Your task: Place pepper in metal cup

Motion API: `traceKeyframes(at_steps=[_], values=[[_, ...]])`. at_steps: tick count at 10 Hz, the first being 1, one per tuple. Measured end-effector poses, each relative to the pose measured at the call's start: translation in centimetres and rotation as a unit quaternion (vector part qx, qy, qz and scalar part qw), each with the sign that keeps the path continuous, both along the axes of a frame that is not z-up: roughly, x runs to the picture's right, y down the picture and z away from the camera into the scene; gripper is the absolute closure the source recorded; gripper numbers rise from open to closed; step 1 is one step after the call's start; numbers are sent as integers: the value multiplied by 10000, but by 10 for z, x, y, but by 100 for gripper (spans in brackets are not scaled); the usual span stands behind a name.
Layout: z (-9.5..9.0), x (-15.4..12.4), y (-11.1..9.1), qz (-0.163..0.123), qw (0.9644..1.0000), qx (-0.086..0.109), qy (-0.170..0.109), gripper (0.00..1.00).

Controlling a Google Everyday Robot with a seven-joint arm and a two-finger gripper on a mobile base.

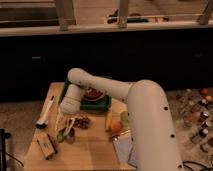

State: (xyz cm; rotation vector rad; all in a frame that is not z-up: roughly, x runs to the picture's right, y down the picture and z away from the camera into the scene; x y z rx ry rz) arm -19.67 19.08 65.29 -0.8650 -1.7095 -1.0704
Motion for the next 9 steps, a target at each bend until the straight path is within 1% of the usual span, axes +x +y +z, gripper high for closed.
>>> traceKeyframes(at_steps=[1, 3, 4, 6, 7, 9], values=[[4, 3, -1, 19, 10000, -31, 45, 79], [10, 6, -2, 37, 9999, -96, 102, 57], [12, 6, -2, 35, 9999, -113, 113, 49], [15, 8, -2, 52, 9998, -145, 136, 29], [16, 8, -2, 70, 9998, -156, 140, 22], [17, 8, -1, 87, 9997, -175, 112, 20]])
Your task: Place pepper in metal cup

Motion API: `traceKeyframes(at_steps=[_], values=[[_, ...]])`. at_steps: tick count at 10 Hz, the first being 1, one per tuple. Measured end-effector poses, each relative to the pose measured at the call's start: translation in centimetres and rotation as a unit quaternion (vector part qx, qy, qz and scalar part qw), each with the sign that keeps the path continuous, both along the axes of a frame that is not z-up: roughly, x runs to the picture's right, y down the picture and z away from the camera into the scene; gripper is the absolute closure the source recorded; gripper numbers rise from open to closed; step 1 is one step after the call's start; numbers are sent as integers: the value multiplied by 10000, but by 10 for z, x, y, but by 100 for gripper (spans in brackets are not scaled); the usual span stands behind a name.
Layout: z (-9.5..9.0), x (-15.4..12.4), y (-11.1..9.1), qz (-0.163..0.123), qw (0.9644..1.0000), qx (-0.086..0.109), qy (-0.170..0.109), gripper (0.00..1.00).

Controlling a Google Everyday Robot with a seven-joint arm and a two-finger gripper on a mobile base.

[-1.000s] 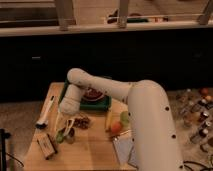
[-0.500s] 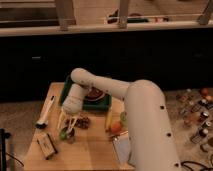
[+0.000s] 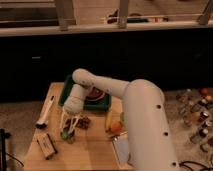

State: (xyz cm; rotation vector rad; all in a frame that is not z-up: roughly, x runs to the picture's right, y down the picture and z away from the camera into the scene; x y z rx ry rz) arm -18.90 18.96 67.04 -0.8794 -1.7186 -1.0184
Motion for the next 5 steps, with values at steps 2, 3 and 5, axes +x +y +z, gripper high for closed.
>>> traceKeyframes(at_steps=[2, 3, 5], values=[[0, -1, 0, 6, 10000, -2, -47, 20], [1, -1, 0, 4, 10000, -1, -61, 20], [0, -1, -1, 3, 10000, 15, -82, 20]])
